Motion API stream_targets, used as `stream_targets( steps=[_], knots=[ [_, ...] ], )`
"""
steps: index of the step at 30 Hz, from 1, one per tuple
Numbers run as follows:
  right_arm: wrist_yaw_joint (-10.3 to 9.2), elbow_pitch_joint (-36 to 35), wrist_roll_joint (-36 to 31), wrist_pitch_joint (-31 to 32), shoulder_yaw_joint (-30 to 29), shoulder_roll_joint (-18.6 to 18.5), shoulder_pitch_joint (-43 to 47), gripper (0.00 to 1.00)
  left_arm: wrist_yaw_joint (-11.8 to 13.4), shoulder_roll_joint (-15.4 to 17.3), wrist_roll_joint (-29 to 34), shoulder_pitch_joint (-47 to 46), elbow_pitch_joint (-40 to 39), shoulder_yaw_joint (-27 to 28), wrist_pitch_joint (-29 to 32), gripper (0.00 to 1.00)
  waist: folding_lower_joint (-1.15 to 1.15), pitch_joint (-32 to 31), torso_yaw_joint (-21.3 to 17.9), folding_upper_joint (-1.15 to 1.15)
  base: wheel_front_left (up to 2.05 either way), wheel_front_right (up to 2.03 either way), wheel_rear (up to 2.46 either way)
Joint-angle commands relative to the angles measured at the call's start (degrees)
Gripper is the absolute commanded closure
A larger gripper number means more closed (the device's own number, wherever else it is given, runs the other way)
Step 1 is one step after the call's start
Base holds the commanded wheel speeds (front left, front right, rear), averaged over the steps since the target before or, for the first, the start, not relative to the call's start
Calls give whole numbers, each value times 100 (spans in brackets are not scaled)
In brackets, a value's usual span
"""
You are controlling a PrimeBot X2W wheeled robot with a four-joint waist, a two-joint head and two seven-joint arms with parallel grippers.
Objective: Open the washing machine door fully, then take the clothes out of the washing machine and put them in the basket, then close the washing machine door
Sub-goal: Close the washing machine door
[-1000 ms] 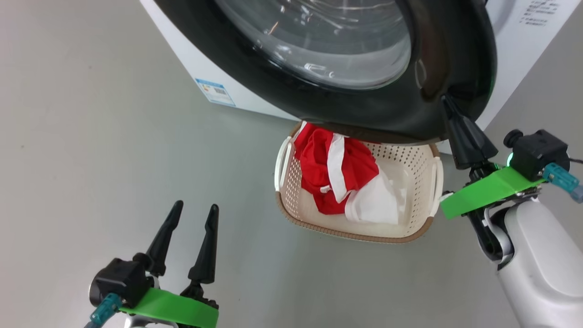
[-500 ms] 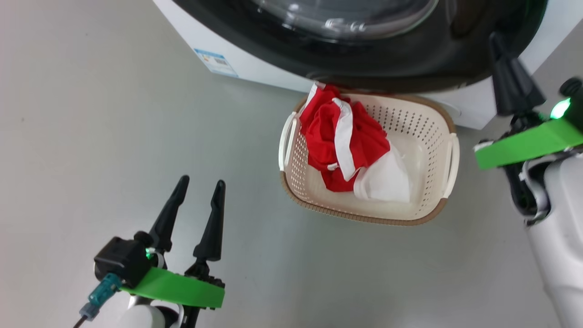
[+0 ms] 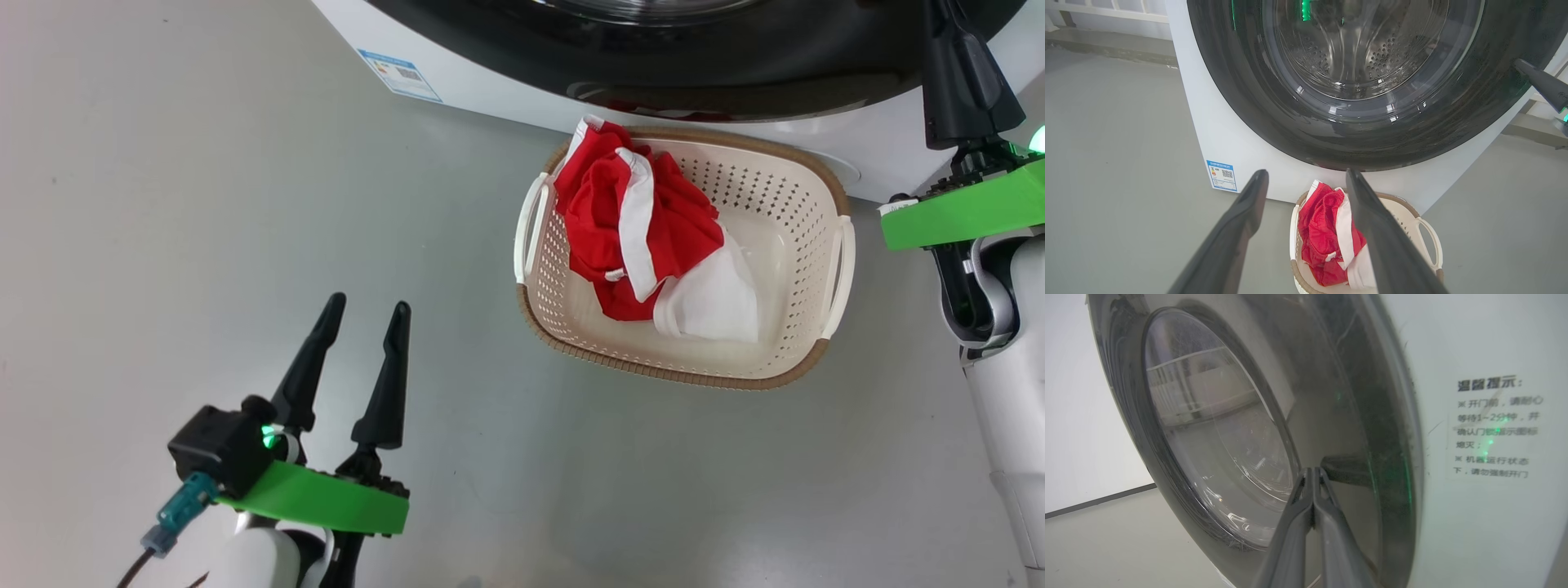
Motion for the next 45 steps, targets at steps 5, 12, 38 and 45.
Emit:
stream_targets(
  steps=[5,12,38,45],
  knots=[
    [-14,-131,63,-34,133,41,-118,100,-31,109,-16,-77,-92,223,-28,0,0,-26,-40,0,0,0,0],
    [-14,-111,74,-34,505,106,227,97,-31,109,91,-26,-24,317,-28,0,0,-272,-185,0,0,0,0],
    [-14,-641,197,-34,326,457,2246,0,-31,261,535,456,-46,791,-28,0,0,-1316,-1191,0,0,0,0],
    [-14,-681,188,-34,166,524,2655,0,-31,355,537,559,-85,814,-28,0,0,-1457,-1412,0,0,0,0]
  ],
)
